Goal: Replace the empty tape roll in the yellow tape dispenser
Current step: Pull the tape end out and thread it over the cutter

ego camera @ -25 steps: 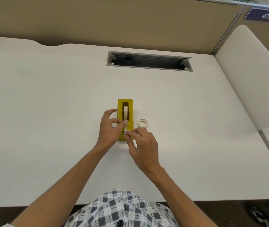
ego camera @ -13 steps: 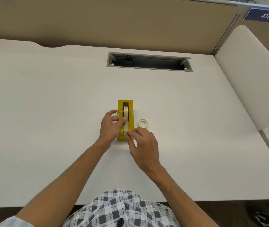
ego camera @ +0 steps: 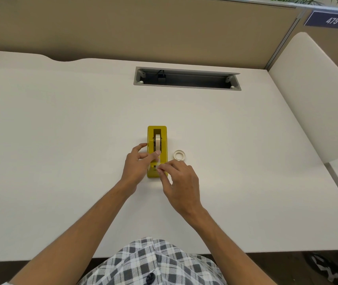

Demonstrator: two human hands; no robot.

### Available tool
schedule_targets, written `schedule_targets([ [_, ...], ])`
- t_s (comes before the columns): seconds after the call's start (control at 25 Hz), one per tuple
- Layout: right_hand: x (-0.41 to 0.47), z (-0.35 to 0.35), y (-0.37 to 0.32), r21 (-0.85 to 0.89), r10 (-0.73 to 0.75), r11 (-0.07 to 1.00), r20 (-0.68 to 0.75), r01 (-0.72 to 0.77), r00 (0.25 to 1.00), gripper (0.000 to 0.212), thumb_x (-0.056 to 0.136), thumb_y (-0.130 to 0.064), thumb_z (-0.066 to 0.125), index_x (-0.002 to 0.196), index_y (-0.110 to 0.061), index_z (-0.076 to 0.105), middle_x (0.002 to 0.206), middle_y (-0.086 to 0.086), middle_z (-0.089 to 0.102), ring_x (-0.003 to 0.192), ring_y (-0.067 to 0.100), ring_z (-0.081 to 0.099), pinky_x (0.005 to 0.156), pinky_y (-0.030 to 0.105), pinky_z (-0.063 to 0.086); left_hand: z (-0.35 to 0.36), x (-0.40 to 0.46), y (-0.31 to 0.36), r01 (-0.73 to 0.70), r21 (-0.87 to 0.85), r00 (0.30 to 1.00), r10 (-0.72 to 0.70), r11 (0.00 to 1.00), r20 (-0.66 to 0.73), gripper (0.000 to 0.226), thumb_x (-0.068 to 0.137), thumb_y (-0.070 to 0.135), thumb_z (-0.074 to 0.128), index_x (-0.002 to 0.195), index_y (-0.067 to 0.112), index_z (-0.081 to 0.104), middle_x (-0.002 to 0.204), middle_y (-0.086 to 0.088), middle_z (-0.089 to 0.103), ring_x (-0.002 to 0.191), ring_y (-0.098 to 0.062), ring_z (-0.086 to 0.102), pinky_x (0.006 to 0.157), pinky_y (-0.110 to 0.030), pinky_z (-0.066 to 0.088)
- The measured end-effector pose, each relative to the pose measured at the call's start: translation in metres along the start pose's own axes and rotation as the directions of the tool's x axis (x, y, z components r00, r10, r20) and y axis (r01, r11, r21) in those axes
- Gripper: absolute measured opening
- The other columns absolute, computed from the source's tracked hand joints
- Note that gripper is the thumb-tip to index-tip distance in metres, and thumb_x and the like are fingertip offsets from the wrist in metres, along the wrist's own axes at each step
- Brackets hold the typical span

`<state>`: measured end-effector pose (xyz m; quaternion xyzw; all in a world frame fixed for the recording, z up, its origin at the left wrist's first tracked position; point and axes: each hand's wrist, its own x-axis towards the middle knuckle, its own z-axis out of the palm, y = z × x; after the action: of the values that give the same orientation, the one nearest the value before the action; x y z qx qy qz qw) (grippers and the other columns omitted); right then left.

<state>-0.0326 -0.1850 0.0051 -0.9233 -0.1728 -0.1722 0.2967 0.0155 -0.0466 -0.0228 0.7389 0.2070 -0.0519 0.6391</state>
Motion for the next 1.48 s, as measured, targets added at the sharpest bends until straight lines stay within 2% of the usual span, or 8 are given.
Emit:
schedule_targets([
  [0.28, 0.000, 0.000, 0.000, -0.002, 0.004, 1.000, 0.004, -0.004, 1.000, 0.007, 0.089, -0.018, 0.070, 0.094, -0.015, 0.074, 0.087, -0.001, 0.070, 0.073, 0.016, 0.060, 0.063, 0.022, 0.035, -0.001, 0.002, -0.005, 0.008, 0.011, 1.000, -0.008, 1.000, 0.020, 0.049, 0.080, 0.035, 0.074, 0.120, 0.008, 0.063, 0.073, 0.055, 0.051, 0.076, 0.034, 0.046, 0.067, -0.015, 0.032],
  [0.48, -0.001, 0.000, 0.000, 0.006, -0.001, 1.000, 0.005, 0.001, 1.000, 0.007, 0.088, -0.018, 0.071, 0.094, -0.014, 0.074, 0.087, 0.001, 0.071, 0.072, 0.017, 0.061, 0.060, 0.027, 0.043, 0.000, -0.004, -0.001, 0.030, -0.031, 1.000, -0.030, 0.999, -0.001, 0.040, 0.084, 0.053, 0.062, 0.103, 0.019, 0.071, 0.079, 0.048, 0.058, 0.086, 0.017, 0.045, 0.085, -0.030, 0.030],
  [0.64, -0.001, 0.000, 0.000, 0.006, -0.006, 1.000, 0.003, 0.006, 1.000, 0.007, 0.089, -0.017, 0.071, 0.094, -0.014, 0.074, 0.087, 0.001, 0.071, 0.071, 0.018, 0.061, 0.061, 0.025, 0.040, -0.001, -0.002, -0.001, 0.012, -0.028, 1.000, -0.012, 1.000, 0.007, 0.036, 0.081, 0.043, 0.071, 0.105, 0.016, 0.072, 0.086, 0.047, 0.053, 0.094, 0.008, 0.050, 0.073, -0.017, 0.032],
  [0.76, -0.002, 0.000, 0.000, 0.000, -0.005, 1.000, 0.001, 0.005, 1.000, 0.007, 0.088, -0.017, 0.071, 0.094, -0.014, 0.074, 0.088, 0.001, 0.071, 0.072, 0.017, 0.061, 0.062, 0.022, 0.037, -0.001, -0.002, -0.001, -0.008, -0.006, 1.000, 0.008, 1.000, 0.006, 0.046, 0.082, 0.037, 0.072, 0.119, 0.011, 0.065, 0.080, 0.048, 0.054, 0.090, 0.015, 0.050, 0.068, -0.012, 0.031],
  [0.96, -0.005, 0.003, 0.001, -0.002, -0.004, 1.000, 0.003, 0.004, 1.000, 0.009, 0.087, -0.016, 0.073, 0.096, -0.014, 0.074, 0.088, 0.001, 0.071, 0.073, 0.017, 0.061, 0.061, 0.022, 0.038, -0.003, -0.013, -0.007, -0.036, -0.027, 0.999, 0.037, 0.999, 0.015, 0.042, 0.095, 0.041, 0.052, 0.120, 0.008, 0.062, 0.079, 0.051, 0.056, 0.084, 0.033, 0.046, 0.086, -0.022, 0.031],
  [1.16, -0.007, 0.008, 0.003, -0.023, -0.014, 1.000, 0.015, 0.014, 1.000, 0.008, 0.089, -0.016, 0.070, 0.095, -0.014, 0.074, 0.088, 0.001, 0.071, 0.074, 0.019, 0.061, 0.059, 0.029, 0.043, -0.008, -0.025, -0.027, -0.166, 0.000, 0.986, 0.166, 0.986, -0.024, 0.024, 0.095, 0.024, 0.055, 0.113, 0.014, 0.068, 0.126, 0.021, 0.056, 0.124, -0.010, 0.049, 0.107, -0.037, 0.038],
  [1.36, -0.012, 0.015, 0.007, -0.071, -0.019, 0.997, 0.031, 0.021, 0.999, 0.008, 0.087, -0.015, 0.072, 0.094, -0.013, 0.074, 0.087, 0.003, 0.071, 0.074, 0.019, 0.061, 0.060, 0.024, 0.038, -0.007, -0.031, -0.028, -0.216, 0.021, 0.976, 0.216, 0.976, -0.023, 0.019, 0.095, 0.016, 0.056, 0.108, 0.014, 0.069, 0.137, 0.009, 0.051, 0.128, -0.019, 0.048, 0.109, -0.047, 0.039],
  [1.48, -0.011, 0.021, 0.011, -0.072, -0.041, 0.996, 0.024, 0.043, 0.999, 0.009, 0.085, -0.013, 0.074, 0.093, -0.011, 0.074, 0.086, 0.005, 0.070, 0.073, 0.021, 0.061, 0.058, 0.027, 0.043, -0.006, -0.036, -0.027, -0.282, 0.039, 0.959, 0.283, 0.959, -0.029, 0.019, 0.091, 0.014, 0.061, 0.103, 0.027, 0.067, 0.137, -0.001, 0.053, 0.124, -0.024, 0.052, 0.103, -0.046, 0.045],
])
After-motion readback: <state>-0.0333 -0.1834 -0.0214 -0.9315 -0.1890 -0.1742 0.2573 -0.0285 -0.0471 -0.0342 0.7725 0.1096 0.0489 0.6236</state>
